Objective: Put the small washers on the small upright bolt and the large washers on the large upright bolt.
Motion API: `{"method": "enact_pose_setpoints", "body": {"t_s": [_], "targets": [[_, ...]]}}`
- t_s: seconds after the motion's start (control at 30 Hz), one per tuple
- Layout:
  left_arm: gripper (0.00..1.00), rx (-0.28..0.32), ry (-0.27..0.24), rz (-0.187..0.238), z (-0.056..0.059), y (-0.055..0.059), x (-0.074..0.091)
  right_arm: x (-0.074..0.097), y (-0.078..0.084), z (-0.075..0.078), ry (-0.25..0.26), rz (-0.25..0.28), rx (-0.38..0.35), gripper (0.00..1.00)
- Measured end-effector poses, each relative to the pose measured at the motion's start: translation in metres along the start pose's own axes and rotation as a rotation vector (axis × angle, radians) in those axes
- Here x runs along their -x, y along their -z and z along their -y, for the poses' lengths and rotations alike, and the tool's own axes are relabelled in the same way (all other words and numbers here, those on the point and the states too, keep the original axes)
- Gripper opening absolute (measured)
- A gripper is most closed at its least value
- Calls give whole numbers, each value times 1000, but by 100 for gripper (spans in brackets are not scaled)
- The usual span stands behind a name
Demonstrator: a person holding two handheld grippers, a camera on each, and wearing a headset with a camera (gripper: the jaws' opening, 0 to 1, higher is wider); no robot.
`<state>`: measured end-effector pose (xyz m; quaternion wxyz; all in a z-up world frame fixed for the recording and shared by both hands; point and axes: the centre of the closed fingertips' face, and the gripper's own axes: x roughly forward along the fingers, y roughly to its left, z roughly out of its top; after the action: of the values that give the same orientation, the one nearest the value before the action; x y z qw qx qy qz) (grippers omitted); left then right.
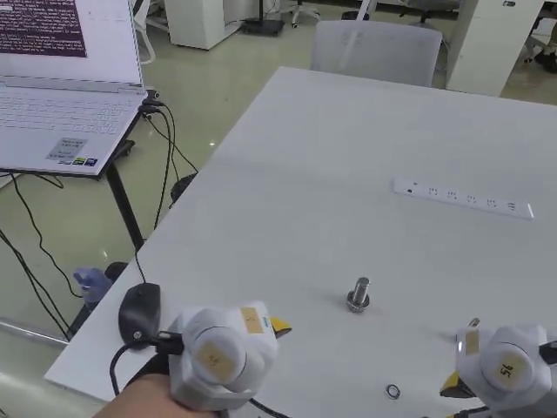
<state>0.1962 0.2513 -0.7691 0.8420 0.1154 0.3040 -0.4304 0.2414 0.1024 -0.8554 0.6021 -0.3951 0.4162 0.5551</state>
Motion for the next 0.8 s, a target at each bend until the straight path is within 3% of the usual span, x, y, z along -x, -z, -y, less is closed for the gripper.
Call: {"method": "enact_pose_setpoints", "body": {"t_s": [0.37, 0.8], "targets": [[84, -4, 13, -8, 2, 3, 1, -19, 4, -4, -6, -18, 20, 26], [84, -15, 24, -12, -1, 3, -1, -25, 5, -5, -6, -35, 32, 25]]}}
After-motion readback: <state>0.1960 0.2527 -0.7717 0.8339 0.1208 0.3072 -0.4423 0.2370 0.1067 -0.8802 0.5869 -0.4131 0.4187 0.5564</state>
